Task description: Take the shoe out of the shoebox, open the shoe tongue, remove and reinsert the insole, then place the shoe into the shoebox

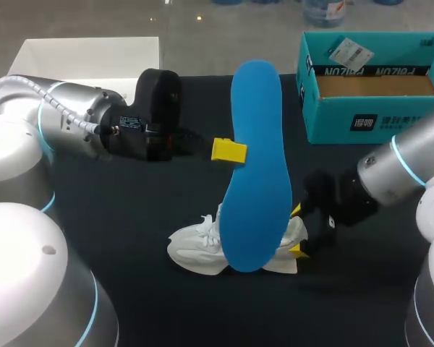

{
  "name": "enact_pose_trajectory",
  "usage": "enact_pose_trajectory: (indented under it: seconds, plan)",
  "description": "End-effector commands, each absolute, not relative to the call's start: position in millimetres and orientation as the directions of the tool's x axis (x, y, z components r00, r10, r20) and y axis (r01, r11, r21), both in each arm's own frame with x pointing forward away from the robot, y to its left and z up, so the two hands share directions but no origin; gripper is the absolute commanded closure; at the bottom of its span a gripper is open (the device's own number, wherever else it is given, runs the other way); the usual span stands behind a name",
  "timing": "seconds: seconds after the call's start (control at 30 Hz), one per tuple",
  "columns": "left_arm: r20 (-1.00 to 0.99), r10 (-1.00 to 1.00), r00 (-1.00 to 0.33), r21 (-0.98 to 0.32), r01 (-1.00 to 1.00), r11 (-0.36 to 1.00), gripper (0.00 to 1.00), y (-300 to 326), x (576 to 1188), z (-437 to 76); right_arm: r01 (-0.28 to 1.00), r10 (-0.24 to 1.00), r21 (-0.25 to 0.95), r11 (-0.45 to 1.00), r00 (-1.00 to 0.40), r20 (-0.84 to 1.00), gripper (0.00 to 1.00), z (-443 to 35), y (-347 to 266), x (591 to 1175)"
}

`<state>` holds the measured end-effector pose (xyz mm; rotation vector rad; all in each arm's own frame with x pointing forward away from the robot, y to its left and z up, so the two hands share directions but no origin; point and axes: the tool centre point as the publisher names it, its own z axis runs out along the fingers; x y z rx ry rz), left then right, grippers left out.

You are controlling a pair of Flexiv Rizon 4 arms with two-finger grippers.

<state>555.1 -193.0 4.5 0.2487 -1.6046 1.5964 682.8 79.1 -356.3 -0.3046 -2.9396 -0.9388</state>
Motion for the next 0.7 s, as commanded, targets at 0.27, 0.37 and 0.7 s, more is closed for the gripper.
enact_pose_trajectory:
  seconds: [0.27, 0.37, 0.7]
  plan:
    - [0.662, 0.407, -0.63, -0.732, -0.661, 0.167, 1.0, -194, 554, 3, 0.188, 0.187, 0.032, 0.982, -0.982, 0.019, 0.0, -350, 84, 678]
    - [0.662, 0.407, -0.63, -0.732, -0.661, 0.167, 1.0, -194, 554, 3, 0.176, 0.175, 0.015, 0.984, -0.984, 0.031, 0.0, -347, 86, 680]
    - [0.662, 0.407, -0.63, -0.732, -0.661, 0.167, 1.0, -194, 554, 3, 0.158, 0.16, -0.061, 0.986, -0.987, 0.032, 0.0, -340, 88, 689]
